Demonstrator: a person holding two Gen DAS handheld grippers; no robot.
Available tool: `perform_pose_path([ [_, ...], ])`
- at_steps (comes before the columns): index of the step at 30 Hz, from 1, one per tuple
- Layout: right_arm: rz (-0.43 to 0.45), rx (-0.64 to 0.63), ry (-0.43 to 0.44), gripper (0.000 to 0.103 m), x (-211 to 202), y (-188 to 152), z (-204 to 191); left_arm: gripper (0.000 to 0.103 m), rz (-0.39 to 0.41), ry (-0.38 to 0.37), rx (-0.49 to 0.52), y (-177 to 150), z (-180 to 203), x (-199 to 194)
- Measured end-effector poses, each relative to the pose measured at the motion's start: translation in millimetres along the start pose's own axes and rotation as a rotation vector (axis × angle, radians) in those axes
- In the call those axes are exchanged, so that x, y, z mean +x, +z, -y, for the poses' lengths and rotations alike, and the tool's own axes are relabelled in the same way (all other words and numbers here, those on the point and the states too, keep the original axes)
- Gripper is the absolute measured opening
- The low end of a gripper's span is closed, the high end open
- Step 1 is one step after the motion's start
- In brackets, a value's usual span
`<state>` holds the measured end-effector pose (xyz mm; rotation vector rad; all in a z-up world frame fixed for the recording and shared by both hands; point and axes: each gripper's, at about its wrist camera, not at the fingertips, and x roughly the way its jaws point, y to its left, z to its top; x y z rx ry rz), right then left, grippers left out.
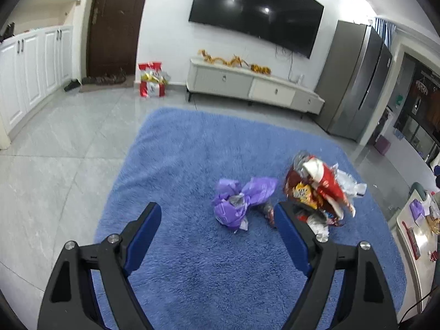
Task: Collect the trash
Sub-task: 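Move both tools back over the remaining trash on the rug, then grasp the purple wrapper with the left tool while the right tool grasps the red-white bag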
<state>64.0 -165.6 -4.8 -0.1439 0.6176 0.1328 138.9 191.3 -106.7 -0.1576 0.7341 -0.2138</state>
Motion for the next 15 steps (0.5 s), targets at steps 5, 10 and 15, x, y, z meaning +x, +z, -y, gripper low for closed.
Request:
perform_pose_path([
  [5,-0.079,-0.061,0.063,0.074,48.0,-1.5,-23.2,0.083,-0.064,-0.043,0.002,1.3,4.6,37.4],
  [10,-0.146,-0.158,0.110,0.074,99.2,-2.1,-54.1,0.080,-0.111,-0.057,-0.009,5.1,9.1,69.6],
  [15,-0.196,-0.229,0.123,0.071,141.5,-2.8,-71.7,0.070,-0.138,-0.070,-0.014,3.2,11.3,88.9],
])
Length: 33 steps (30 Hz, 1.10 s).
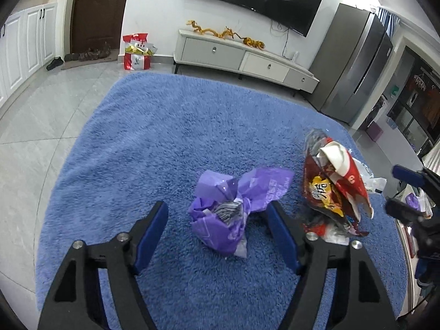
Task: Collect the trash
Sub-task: 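Grasp the purple wrapper with the left tool while the right tool grasps the red-white bag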
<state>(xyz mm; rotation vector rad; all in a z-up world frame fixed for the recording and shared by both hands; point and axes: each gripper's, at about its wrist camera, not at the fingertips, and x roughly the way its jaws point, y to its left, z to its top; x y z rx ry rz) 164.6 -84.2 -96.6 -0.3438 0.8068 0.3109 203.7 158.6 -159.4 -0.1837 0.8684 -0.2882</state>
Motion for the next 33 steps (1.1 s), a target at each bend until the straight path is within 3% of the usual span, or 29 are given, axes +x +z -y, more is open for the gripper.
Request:
perform_pose_path([
  [7,-0.071,-0.018,-0.016,0.060,41.6,-2.4,4.4,0.050,-0.019,-0.037,-0.021,-4.5,-6.7,12.6],
  [9,-0.085,-0.004,-0.018,0.049,50.5,-2.8,8.3,0.044,-0.020,-0.041,-0.023,-5.4,-7.6,13.6],
  [12,-0.091,0.011,-0.016,0.044,55.2,-5.8,12.1,0.039,-0.012,-0.053,-0.018,-7.1,-6.9,11.8],
  [13,-0.086,0.015,-0.012,0.043,54.6,-6.2,12.8,0.038,-0.009,-0.051,-0.015,-7.8,-6.3,11.1],
  [15,-0.067,0.020,-0.012,0.030,49.9,-6.7,13.3,0.037,-0.003,-0.043,-0.012,-8.6,-5.5,9.2],
  [18,-0.043,0.035,-0.012,0.020,38.7,-6.8,17.2,0.037,0.004,-0.032,-0.017,-10.7,-3.8,5.8],
  [24,-0.025,0.080,-0.001,0.003,20.1,-12.5,23.1,0.036,0.019,-0.030,-0.032,-22.5,0.3,-15.2],
  [33,0.024,0.115,0.014,0.002,-22.9,-24.0,15.0,0.035,0.084,-0.020,-0.032,-36.6,-2.1,-71.3],
])
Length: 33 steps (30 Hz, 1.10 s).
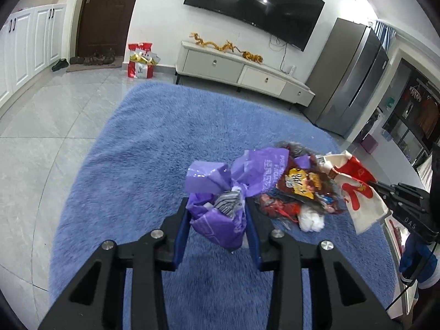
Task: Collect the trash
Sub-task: 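Grasp the purple wrapper with the left tool while the right tool grasps the red-white bag, then carry both wrappers to the white bin and open both tools to drop them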
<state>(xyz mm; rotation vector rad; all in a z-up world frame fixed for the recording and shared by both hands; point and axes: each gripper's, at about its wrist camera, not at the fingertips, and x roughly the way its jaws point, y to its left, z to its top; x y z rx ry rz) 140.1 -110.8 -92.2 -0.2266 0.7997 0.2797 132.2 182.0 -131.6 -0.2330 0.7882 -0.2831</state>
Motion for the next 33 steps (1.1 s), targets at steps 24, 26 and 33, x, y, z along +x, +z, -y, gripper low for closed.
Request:
perform_pose_path([
  [24,0.225,0.134,-0.110,0.002,-155.9,-54.3,54.3,0.034,0.057,-0.114,0.160,-2.0,90.6,-64.0],
  [26,0.233,0.154,-0.139,0.002,-164.4,-60.5,68.4,0.034,0.040,-0.147,0.191,2.5,113.5,-55.0],
  [33,0.219,0.265,-0.263,0.002,-174.4,-95.2,147.0,0.034,-0.051,-0.245,0.326,10.4,215.6,-5.1],
])
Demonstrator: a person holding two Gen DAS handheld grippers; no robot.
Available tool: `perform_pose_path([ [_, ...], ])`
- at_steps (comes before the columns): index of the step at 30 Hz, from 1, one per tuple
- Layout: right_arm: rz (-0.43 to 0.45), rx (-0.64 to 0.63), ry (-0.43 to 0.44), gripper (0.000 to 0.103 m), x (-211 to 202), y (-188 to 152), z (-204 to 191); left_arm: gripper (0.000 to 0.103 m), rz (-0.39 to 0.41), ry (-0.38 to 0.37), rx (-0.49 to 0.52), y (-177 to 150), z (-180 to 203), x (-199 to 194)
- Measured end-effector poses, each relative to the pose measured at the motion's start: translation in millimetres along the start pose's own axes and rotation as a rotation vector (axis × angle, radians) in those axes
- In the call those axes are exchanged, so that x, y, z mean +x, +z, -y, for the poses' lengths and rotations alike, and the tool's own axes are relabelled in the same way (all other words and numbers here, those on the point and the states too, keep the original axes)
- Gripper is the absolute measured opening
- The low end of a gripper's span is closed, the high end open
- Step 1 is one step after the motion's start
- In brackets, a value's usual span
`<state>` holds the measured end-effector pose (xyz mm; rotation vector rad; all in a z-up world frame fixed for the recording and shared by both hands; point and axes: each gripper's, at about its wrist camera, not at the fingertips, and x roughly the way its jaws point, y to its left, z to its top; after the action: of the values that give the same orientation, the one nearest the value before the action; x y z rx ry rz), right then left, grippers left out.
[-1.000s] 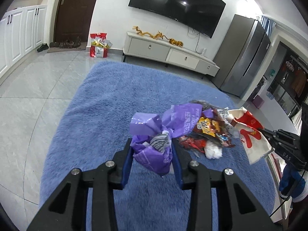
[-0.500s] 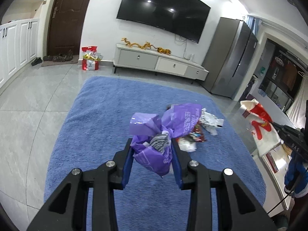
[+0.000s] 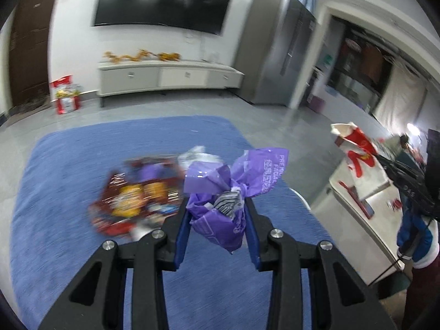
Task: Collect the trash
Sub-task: 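Carry both wrappers to the white bin and open both tools to drop them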
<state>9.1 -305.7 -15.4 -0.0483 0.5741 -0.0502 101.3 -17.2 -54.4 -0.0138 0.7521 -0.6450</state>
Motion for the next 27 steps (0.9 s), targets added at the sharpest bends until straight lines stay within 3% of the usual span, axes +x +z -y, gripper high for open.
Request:
perform_pose_path([
  [7,-0.061,0.123,-0.079,0.002,44.1,-36.8,81.4,0.034,-0.117,-0.081,0.110,35.4,90.9,100.3],
  [14,-0.149,0.239,-0.113,0.002,100.9,-74.9,152.1,0.034,-0.251,-0.144,0.147,49.2,167.8,206.0],
  [22,-0.256,0.283,-0.142,0.003,164.7,-107.0,189.0,0.037,-0.344,-0.164,0.120,52.7,212.7,296.1],
  [27,-0.305,0.291,-0.152,0.008,194.9,-122.5,195.2,0.040,-0.388,-0.180,0.059,50.1,214.4,328.3],
])
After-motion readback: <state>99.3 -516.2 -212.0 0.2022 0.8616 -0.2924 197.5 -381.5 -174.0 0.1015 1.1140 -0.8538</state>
